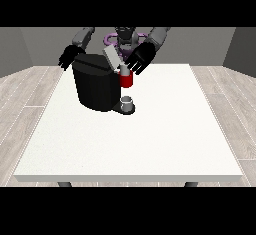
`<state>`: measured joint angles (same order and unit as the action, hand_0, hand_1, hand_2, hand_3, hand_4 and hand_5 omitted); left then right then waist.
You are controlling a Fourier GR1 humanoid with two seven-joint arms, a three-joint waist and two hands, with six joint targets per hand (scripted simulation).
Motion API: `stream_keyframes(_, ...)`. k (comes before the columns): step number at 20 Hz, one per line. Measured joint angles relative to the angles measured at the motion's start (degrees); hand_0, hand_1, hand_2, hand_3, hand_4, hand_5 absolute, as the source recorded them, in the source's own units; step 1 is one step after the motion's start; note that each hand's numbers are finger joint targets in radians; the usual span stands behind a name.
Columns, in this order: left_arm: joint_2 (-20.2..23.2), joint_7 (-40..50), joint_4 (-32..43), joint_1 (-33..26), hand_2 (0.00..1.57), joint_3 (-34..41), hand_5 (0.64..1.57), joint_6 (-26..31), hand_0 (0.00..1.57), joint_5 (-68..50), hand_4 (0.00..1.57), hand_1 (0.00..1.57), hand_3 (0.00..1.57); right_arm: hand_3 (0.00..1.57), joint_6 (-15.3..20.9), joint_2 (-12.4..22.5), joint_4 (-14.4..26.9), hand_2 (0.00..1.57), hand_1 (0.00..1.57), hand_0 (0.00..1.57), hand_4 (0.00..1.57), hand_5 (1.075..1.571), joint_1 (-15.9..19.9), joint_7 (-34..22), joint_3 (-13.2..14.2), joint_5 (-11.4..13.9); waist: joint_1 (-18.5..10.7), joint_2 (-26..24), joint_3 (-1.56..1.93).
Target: Insert the coffee pod into the coffee machine and close the lid
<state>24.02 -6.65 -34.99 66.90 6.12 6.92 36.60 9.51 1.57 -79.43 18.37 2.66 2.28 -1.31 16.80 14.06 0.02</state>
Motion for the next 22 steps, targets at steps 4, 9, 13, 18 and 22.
stream_keyframes(4, 0.6, -0.33, 0.15, -0.22, 1.27, 0.25, 1.571, 0.04, 1.22, 0.29, 0.49, 1.22, 1.2, 0.0, -0.97, 0.84, -0.36, 0.0, 0.0, 0.0, 0.44, 1.571, -0.21, 0.15, 0.68, -0.8, 0.13, 0.35, 0.03)
stream_keyframes(9, 0.24, -0.02, 0.0, 0.07, 1.27, 0.22, 1.571, 0.76, 1.22, 0.49, 0.48, 1.22, 1.17, 0.0, -1.64, 1.71, 0.57, 0.0, 0.0, 0.0, 0.45, 1.571, 0.11, 0.91, 1.76, -1.48, -0.27, 0.67, 0.05)
stream_keyframes(13, 0.15, 0.42, 0.08, 0.44, 1.23, 0.26, 1.571, 1.48, 1.2, 0.67, 0.46, 1.2, 1.09, 0.0, -0.97, 0.98, 0.99, 0.0, 0.0, 0.0, 0.42, 1.571, -0.43, 1.88, 1.37, -0.95, -0.28, 0.87, 0.04)
stream_keyframes(18, -0.03, 0.37, 0.01, 0.72, 1.16, -0.13, 1.571, 2.07, 1.12, 1.24, 0.44, 1.12, 0.99, 0.0, -0.26, 1.12, 1.78, 0.0, 0.0, 0.0, 0.34, 1.571, 0.52, 1.25, 2.0, -1.02, -0.97, 0.95, 0.02)
stream_keyframes(22, 0.63, -0.12, 0.35, 0.45, 1.12, -0.16, 1.571, 1.92, 1.07, 1.89, 0.38, 1.07, 0.95, 0.0, -0.21, 1.52, 1.05, 0.0, 0.0, 0.0, 0.44, 1.571, 0.73, 0.55, 1.97, -0.94, -0.74, 0.83, 0.02)
